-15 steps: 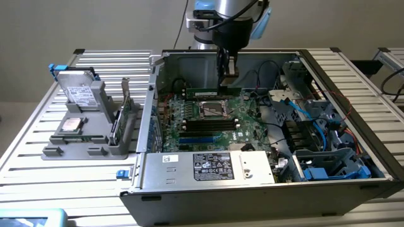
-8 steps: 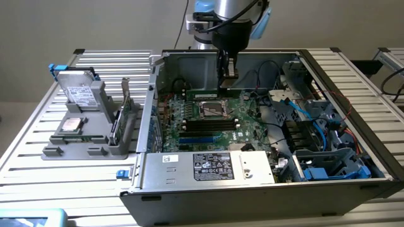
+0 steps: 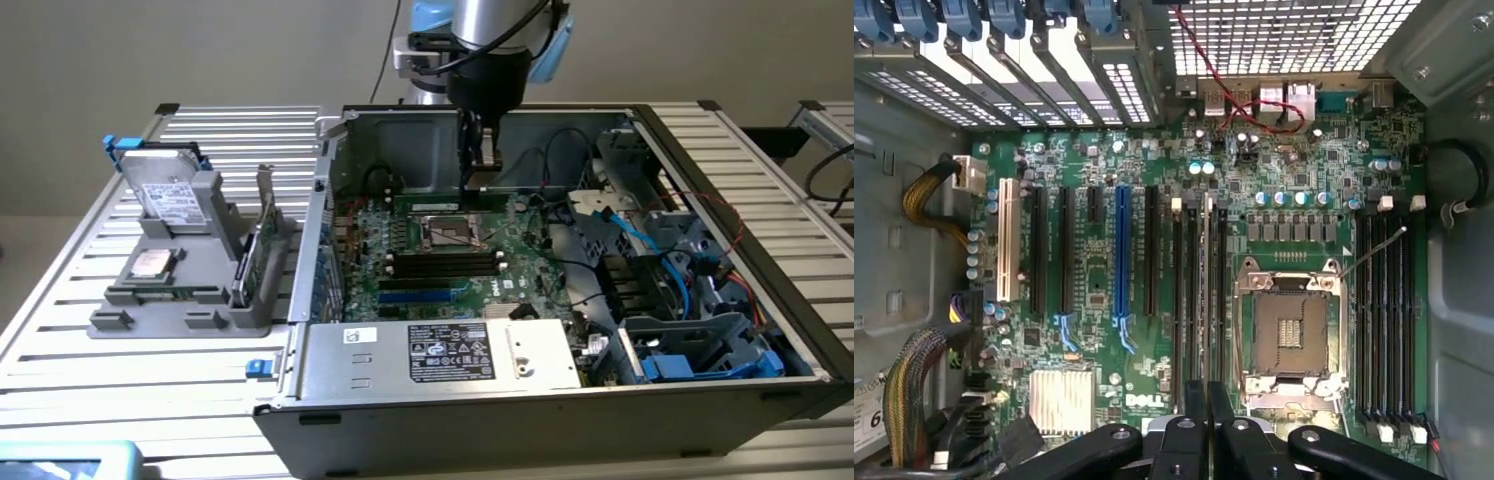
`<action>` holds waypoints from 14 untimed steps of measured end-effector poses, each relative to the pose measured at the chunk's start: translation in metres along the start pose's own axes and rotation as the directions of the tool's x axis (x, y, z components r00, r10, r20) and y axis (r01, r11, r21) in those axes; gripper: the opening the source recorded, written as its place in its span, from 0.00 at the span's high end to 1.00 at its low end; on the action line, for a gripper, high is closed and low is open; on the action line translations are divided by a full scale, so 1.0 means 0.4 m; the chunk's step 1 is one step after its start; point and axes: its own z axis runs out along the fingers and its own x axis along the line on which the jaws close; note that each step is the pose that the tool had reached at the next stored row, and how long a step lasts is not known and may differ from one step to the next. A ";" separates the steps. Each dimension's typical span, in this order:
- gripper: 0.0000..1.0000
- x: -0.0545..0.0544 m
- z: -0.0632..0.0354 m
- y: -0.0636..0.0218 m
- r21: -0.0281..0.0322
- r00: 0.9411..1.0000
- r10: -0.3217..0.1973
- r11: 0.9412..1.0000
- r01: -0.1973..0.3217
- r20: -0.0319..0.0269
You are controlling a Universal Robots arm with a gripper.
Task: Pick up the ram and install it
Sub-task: 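Insert the ram into the slot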
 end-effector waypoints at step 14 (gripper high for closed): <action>0.87 0.009 0.047 -0.002 -0.001 1.000 0.021 1.000 -0.021 0.001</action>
